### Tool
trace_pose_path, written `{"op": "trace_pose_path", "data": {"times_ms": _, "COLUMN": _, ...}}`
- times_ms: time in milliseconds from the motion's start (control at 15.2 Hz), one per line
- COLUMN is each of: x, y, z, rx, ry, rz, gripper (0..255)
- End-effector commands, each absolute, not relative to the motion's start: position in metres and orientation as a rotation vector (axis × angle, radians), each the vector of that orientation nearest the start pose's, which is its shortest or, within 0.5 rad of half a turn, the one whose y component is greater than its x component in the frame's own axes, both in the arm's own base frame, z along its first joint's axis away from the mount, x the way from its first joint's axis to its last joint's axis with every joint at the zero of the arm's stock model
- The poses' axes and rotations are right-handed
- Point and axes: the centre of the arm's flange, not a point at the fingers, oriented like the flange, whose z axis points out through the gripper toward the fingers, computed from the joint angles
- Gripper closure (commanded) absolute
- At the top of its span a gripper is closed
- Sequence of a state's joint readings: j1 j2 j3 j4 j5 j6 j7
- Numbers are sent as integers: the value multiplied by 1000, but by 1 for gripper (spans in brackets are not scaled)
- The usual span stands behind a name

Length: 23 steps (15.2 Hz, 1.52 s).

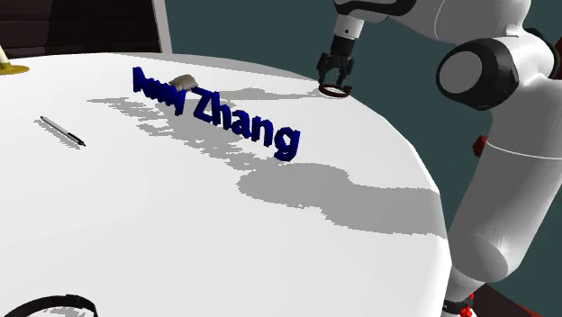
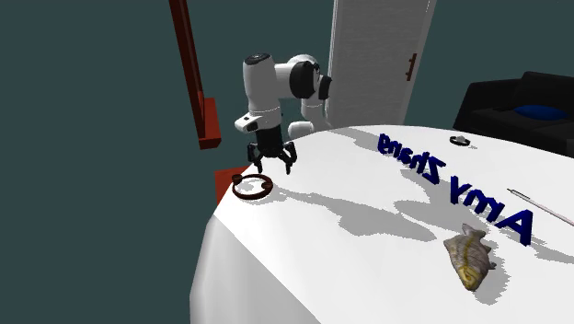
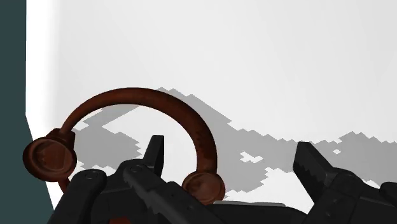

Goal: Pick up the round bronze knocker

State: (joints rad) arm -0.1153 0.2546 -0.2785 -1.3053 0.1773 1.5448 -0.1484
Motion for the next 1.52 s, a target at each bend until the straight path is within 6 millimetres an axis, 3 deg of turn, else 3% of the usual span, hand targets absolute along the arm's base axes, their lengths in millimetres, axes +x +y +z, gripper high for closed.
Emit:
{"op": "trace_pose_path", "data": {"times_ms": 0, "x": 616, "y": -214, "z": 608, "rx": -3018, "ry": 363, "rz": -51, "gripper": 0}}
{"op": "trace_pose_path", "data": {"times_ms": 528, "x": 619, "y": -216, "z": 569, "rx": -3018, "ry": 365, "rz": -53, "gripper": 0}}
{"op": "trace_pose_path", "data": {"times_ms": 660, "x": 619, "y": -216, "z": 569, "rx": -3018, "ry": 365, "rz": -53, "gripper": 0}}
{"op": "trace_pose_path", "data": {"times_ms": 726, "x": 619, "y": -217, "z": 569, "rx": -3018, "ry": 365, "rz": -53, "gripper": 255}}
{"op": "trace_pose_path", "data": {"times_ms": 1320, "x": 619, "y": -216, "z": 569, "rx": -3018, "ry": 365, "rz": -53, "gripper": 255}}
{"op": "trace_pose_path", "data": {"times_ms": 1452, "x": 619, "y": -216, "z": 580, "rx": -3018, "ry": 365, "rz": -53, "gripper": 255}}
